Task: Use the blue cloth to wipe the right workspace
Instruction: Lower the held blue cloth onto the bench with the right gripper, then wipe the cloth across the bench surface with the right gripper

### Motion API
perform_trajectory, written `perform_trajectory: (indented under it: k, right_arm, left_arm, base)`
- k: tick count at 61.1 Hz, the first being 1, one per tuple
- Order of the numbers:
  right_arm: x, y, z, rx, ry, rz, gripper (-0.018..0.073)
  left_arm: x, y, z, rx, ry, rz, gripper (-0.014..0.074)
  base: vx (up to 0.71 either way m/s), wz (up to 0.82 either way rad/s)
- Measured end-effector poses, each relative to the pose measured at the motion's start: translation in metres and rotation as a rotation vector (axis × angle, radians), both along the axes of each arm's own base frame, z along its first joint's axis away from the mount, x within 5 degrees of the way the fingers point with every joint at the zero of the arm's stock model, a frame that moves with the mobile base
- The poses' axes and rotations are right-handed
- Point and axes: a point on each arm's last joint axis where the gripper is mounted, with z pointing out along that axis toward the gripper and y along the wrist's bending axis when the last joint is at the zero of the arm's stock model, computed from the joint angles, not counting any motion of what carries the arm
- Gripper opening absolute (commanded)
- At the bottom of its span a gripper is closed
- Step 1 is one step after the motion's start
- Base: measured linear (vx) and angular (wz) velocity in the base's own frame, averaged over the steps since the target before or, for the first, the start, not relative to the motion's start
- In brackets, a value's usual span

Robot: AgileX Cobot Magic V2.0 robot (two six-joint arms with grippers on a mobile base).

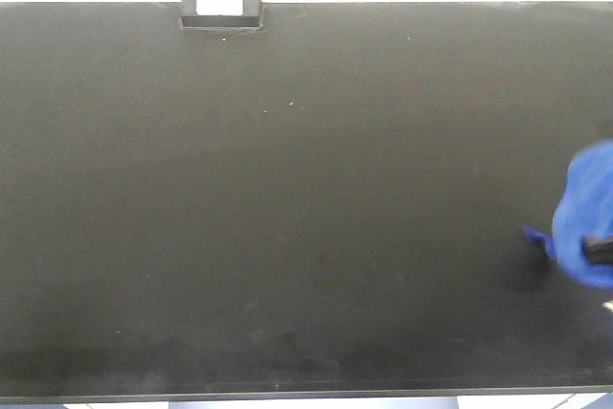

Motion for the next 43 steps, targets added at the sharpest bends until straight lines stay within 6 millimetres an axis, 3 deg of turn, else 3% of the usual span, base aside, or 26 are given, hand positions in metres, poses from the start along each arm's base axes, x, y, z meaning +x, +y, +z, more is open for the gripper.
perform_trajectory:
  k: [18,31,43]
  right_arm:
    - [0.034,0.014,-0.048,0.103,0.143,0.169,0.0000]
    - [0.049,0.024,-0.079,0.278,0.196,0.148,0.0007]
    - [0.062,0.068,-0.090,0.379,0.180,0.315,0.0013]
  left_arm:
    - [0.000,0.000,0.000,0.000,0.000,0.000,-0.0006]
    - [0.000,0.000,0.000,0.000,0.000,0.000,-0.0006]
    - [0.000,0.000,0.000,0.000,0.000,0.000,-0.0006]
  base:
    - [0.00,0.00]
    - [0.00,0.00]
    - [0.00,-0.01]
